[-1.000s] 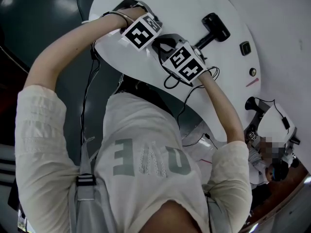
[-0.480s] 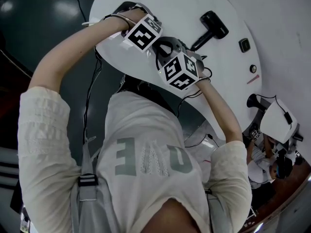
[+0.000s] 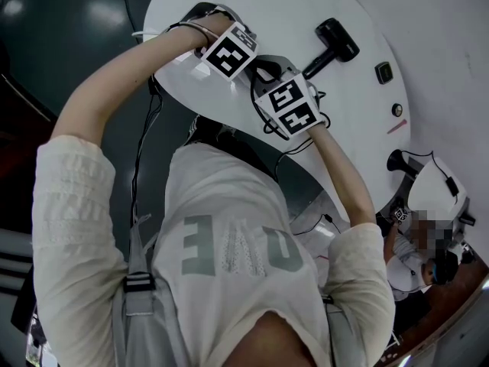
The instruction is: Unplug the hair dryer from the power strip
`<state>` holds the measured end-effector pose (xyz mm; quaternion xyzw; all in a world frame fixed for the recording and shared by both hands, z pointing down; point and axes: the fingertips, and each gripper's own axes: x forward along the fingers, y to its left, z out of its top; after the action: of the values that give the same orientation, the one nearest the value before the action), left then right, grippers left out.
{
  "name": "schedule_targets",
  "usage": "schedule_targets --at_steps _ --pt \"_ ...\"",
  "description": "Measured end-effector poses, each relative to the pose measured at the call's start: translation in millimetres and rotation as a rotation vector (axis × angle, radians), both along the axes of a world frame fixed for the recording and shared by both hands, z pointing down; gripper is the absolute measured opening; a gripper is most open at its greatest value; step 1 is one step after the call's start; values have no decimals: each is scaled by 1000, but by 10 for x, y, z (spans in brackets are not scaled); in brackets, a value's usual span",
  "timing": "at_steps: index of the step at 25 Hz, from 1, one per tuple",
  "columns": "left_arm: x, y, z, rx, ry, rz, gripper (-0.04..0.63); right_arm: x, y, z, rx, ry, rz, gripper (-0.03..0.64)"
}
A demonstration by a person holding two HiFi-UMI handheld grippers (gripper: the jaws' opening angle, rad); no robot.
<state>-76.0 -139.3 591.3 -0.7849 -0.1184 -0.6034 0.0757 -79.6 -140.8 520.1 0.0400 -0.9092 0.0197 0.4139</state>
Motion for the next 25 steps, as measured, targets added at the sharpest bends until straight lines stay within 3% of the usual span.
schedule_targets --at_steps 2,6,11,15,17,20,23,25 --pt "-2 -4 -3 -1 6 -5 270 -27 59 -23 88 18 -71 48" --pt "11 -9 2 -15 33 -34 275 -30 96 -33 143 34 -119 46" --pt "18 -1 -16 -25 2 -49 275 5 -65 -59 -127 -41 85 44" --pt "28 -20 -35 -29 5 -82 278 14 -59 -113 -84 -21 39 44" --pt "36 -19 -42 -33 11 -105 278 23 -67 -121 -128 -42 64 44" --pt "51 -34 -62 -38 59 -141 278 83 -152 -79 -293 -98 200 44" --pt "60 -37 -74 -25 114 -186 275 128 -174 -22 -285 -76 194 44" --pt "53 -31 -63 -18 78 -176 273 95 -177 -43 -289 -65 202 44"
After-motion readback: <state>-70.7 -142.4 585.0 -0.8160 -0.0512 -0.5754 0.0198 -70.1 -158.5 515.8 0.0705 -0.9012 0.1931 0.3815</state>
